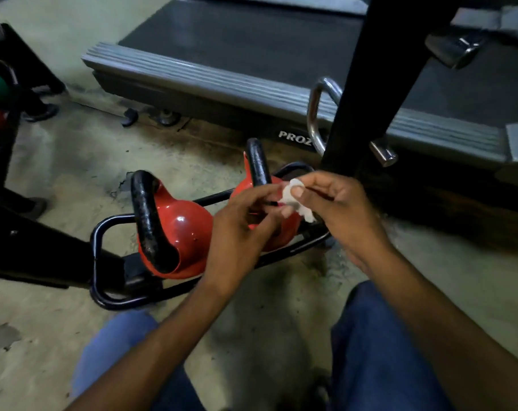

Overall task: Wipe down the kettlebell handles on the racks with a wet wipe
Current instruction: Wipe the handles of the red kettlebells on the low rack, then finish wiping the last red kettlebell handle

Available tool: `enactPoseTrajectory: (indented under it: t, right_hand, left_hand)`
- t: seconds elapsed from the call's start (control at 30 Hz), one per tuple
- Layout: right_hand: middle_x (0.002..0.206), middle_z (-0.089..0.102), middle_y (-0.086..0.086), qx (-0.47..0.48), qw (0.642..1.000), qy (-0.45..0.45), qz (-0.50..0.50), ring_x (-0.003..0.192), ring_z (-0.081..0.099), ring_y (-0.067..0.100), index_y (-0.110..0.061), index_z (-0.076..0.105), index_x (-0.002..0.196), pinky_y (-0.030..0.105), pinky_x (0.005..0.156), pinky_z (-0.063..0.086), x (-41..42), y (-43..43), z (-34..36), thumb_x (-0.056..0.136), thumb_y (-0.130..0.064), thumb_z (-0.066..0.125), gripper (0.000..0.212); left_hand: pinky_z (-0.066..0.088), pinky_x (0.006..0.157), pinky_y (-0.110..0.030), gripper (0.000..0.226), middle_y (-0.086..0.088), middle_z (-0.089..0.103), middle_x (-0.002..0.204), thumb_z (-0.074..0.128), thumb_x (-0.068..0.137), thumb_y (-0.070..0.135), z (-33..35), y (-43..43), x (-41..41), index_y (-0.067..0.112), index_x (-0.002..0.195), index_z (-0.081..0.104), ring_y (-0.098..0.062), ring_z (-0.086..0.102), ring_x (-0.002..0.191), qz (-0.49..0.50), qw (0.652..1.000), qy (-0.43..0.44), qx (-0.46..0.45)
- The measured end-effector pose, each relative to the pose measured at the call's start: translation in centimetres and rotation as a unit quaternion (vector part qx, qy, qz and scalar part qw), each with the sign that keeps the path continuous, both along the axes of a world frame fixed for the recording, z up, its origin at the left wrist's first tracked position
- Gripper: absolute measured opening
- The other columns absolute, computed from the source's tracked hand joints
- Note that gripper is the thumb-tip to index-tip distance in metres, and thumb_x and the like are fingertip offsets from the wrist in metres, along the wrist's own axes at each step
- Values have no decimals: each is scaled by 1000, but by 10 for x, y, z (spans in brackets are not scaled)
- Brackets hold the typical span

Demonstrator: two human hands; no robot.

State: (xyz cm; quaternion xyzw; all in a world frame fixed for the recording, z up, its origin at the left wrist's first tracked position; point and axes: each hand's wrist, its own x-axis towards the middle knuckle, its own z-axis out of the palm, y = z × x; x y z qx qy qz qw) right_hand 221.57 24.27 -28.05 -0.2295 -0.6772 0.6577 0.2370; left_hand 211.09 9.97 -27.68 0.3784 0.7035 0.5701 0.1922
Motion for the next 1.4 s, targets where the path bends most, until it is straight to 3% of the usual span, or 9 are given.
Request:
enactPoseTrajectory:
  t: [0.2, 0.33, 0.47, 0.63, 0.8, 0.97, 1.0, 1.1, 1.4]
  right_hand:
    - [97, 77, 7, -131, 985, -50, -103, 91, 74, 21, -10, 75, 107, 37, 77, 60, 53, 0, 36, 95, -16, 71, 14]
    - [95, 73, -12, -47, 971, -84, -217, 89, 72, 9, -16, 68, 106, 33, 74, 62, 103, -10, 86, 96, -15, 71, 11]
    - [102, 72, -7, 46, 959, -152, -234, 89, 68, 5, -18, 74, 112, 26, 76, 57, 166, -30, 157, 97, -25, 70, 17]
    - [89, 75, -10, -58, 943, -164, -283, 80, 75, 13, -27, 75, 103, 45, 76, 62, 249, -48, 278, 90, -23, 73, 14]
    - [74, 71, 5, -76, 913, -171, -363, 59, 71, 19, -17, 73, 89, 40, 59, 61, 317, -76, 404, 90, -12, 73, 5]
    - [69, 70, -2, -70, 868, -202, -448, 60, 70, 20, -34, 68, 79, 47, 56, 60, 379, -98, 475, 85, -24, 73, 13]
    - [69, 69, -2, -64, 861, -207, -459, 61, 69, 21, -31, 69, 79, 48, 57, 59, 393, -98, 482, 81, -31, 72, 4]
    - [69, 67, -2, -40, 838, -235, -491, 67, 68, 23, -22, 69, 84, 50, 60, 58, 441, -86, 480, 72, -47, 63, 28]
    - [72, 66, -2, -73, 783, -310, -534, 65, 67, 17, -22, 61, 82, 45, 62, 56, 597, 10, 377, 83, -28, 73, 13]
  left_hand:
    - [60, 81, -40, 7, -7, 74, 91, 69, 94, 13, 52, 32, 44, 7, 95, 70, -21, 73, 88, -78, 985, -103, -114]
    - [61, 78, -42, 11, -11, 75, 90, 68, 94, 14, 105, 52, 73, 5, 99, 71, -27, 74, 85, -77, 964, -183, -179]
    - [60, 85, -44, 11, -13, 76, 100, 65, 95, 10, 178, 66, 128, 7, 104, 71, -30, 73, 95, -107, 935, -269, -205]
    - [57, 90, -49, 14, -16, 75, 101, 67, 94, 11, 297, 63, 192, 4, 105, 72, -35, 72, 97, -216, 921, -242, -217]
    - [57, 81, -46, 10, -11, 75, 88, 74, 89, 12, 408, 56, 243, 7, 98, 71, -22, 70, 81, -289, 910, -171, -242]
    - [59, 82, -46, 10, -7, 76, 88, 75, 89, 17, 474, 69, 302, 11, 97, 72, -24, 72, 86, -385, 883, -99, -250]
    - [59, 82, -48, 9, -6, 76, 88, 75, 89, 18, 479, 75, 315, 12, 95, 72, -25, 72, 86, -401, 878, -86, -247]
    - [60, 81, -48, 7, -4, 75, 85, 75, 90, 21, 484, 100, 359, 15, 92, 72, -22, 72, 83, -437, 865, -42, -243]
    - [59, 79, -39, 19, -3, 73, 86, 67, 96, 33, 414, 215, 507, 14, 95, 71, -13, 70, 79, -479, 826, 47, -292]
